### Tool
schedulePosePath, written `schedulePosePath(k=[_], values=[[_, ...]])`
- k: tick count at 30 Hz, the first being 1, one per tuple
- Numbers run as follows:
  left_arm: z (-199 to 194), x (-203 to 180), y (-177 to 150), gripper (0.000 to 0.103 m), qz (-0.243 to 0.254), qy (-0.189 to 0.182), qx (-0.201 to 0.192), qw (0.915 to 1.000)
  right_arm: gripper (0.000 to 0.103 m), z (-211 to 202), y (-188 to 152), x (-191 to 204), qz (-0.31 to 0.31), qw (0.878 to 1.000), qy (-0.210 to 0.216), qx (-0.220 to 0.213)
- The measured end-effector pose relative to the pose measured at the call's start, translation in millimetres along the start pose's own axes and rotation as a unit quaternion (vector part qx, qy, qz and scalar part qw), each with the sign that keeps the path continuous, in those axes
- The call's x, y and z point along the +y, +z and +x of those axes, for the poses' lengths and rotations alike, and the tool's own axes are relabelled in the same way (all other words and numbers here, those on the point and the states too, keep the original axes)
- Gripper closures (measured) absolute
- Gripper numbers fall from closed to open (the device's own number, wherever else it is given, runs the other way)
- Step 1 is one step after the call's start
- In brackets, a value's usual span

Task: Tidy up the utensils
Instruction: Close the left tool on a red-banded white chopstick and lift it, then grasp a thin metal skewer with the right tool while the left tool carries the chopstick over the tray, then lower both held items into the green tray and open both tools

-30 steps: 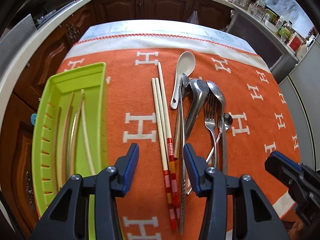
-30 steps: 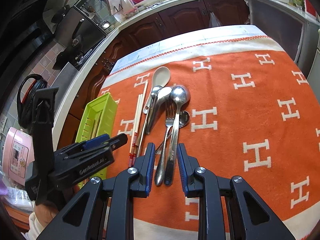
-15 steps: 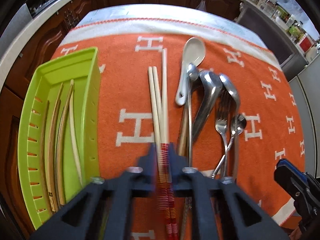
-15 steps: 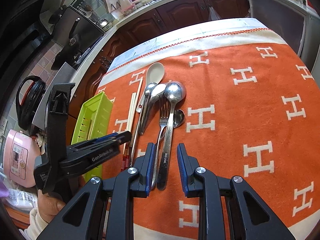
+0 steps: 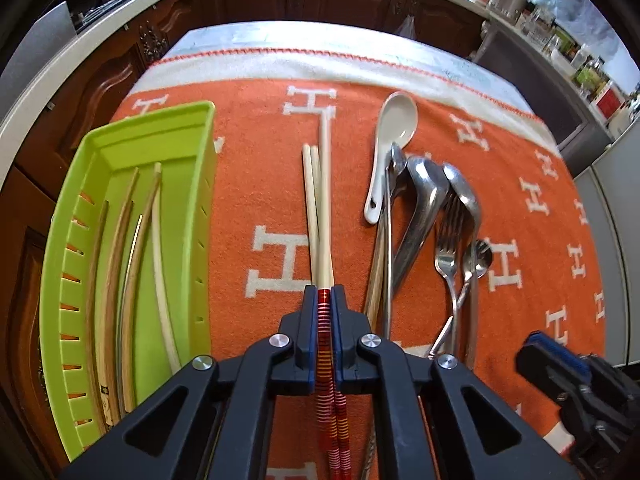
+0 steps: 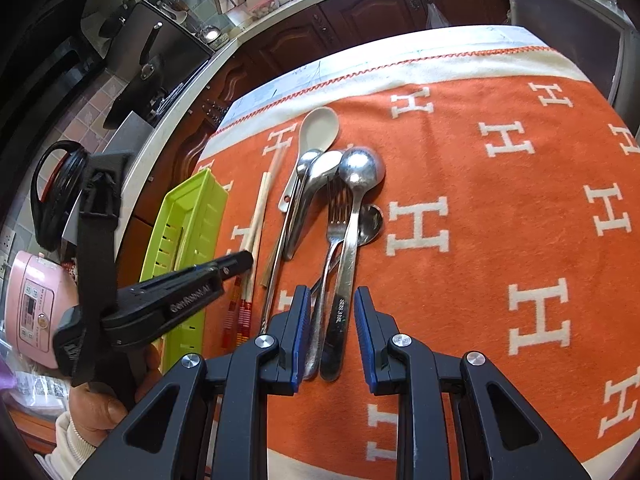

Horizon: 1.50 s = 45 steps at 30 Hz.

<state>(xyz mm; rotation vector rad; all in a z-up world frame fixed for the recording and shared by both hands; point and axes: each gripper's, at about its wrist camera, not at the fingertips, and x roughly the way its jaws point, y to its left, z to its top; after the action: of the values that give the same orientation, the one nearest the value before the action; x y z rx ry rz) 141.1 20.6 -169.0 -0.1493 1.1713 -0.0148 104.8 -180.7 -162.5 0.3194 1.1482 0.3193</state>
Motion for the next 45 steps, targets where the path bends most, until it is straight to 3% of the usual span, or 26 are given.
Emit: schedulePosePath(k=[15, 25, 33, 36, 45], values=[[-74, 8, -12, 0.099, 0.004, -0.011, -0.083, 0.9965, 0.08, 26, -3, 26, -0.018, 0.999, 0.026, 0.014], [-119, 61, -33, 0.099, -0.022, 0.047, -0.122, 0.9911, 0.08, 68, 3, 57, -0.033, 0.999, 0.02, 0.035], [-126, 80, -46, 0.099, -0.03, 0.076, -0.126, 0.9887, 0.081, 94, 2, 78, -0.062, 0.997, -0.031, 0.039], [-123, 83, -50, 0.099, -0.028, 0.08, -0.118, 0.9893, 0.092, 98, 1, 83, -0.079, 0.995, -0.058, 0.033], [-120, 103, -61, 0.096, -0.051, 0.076, -0.099, 0.9908, 0.098, 87, -2, 80, -0.046, 0.997, -0.045, 0.03]])
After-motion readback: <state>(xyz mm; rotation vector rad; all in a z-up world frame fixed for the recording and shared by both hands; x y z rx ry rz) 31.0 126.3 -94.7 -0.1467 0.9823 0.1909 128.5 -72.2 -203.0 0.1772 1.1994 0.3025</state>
